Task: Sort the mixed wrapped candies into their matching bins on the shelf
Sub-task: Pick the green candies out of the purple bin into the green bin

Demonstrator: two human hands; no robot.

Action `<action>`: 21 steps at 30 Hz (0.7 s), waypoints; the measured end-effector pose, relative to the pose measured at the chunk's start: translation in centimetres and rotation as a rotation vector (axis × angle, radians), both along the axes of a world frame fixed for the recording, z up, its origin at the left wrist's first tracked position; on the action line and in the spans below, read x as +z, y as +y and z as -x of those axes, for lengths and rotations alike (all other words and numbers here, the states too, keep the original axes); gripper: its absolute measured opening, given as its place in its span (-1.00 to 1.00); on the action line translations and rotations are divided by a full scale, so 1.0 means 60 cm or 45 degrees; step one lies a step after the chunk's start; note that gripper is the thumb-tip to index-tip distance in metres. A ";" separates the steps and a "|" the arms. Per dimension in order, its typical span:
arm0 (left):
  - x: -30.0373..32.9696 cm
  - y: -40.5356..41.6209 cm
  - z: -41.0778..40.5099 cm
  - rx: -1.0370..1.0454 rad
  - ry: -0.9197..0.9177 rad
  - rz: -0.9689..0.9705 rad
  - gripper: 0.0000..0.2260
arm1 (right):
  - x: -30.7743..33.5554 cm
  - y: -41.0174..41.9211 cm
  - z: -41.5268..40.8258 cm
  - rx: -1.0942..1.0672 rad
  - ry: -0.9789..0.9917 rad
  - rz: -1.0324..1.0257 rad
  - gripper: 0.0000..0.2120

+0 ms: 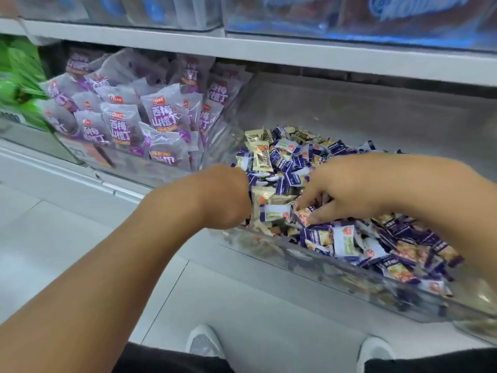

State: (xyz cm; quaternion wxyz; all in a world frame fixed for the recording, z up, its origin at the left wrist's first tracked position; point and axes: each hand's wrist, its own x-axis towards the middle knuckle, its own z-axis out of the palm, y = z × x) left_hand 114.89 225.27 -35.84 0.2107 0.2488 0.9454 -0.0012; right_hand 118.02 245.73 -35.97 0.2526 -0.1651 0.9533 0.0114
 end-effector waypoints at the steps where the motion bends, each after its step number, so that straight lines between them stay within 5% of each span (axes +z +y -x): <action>1: -0.002 0.001 0.004 -0.036 -0.028 0.013 -0.81 | 0.003 0.019 -0.001 -0.042 0.018 -0.032 -0.77; 6: -0.024 0.020 0.015 -0.142 -0.205 -0.031 -0.77 | 0.007 0.079 -0.013 -0.234 0.136 -0.024 -0.74; 10: -0.029 0.041 0.025 -0.058 -0.145 -0.326 -0.80 | 0.034 0.054 -0.037 -0.137 0.519 0.084 -0.76; 13: -0.014 0.045 0.034 0.033 0.045 -0.598 -0.96 | 0.029 0.007 -0.053 0.072 0.234 0.542 -0.77; 15: -0.003 0.039 0.036 0.067 0.052 -0.631 -0.91 | -0.006 -0.019 -0.049 0.216 -0.029 0.525 -0.76; 17: 0.006 0.030 0.031 0.022 -0.022 -0.444 -0.92 | -0.034 -0.025 -0.037 0.251 -0.113 0.467 -0.75; 21: 0.009 0.030 0.010 -0.135 -0.088 0.248 -0.53 | -0.026 -0.017 -0.022 0.172 -0.051 0.196 -0.82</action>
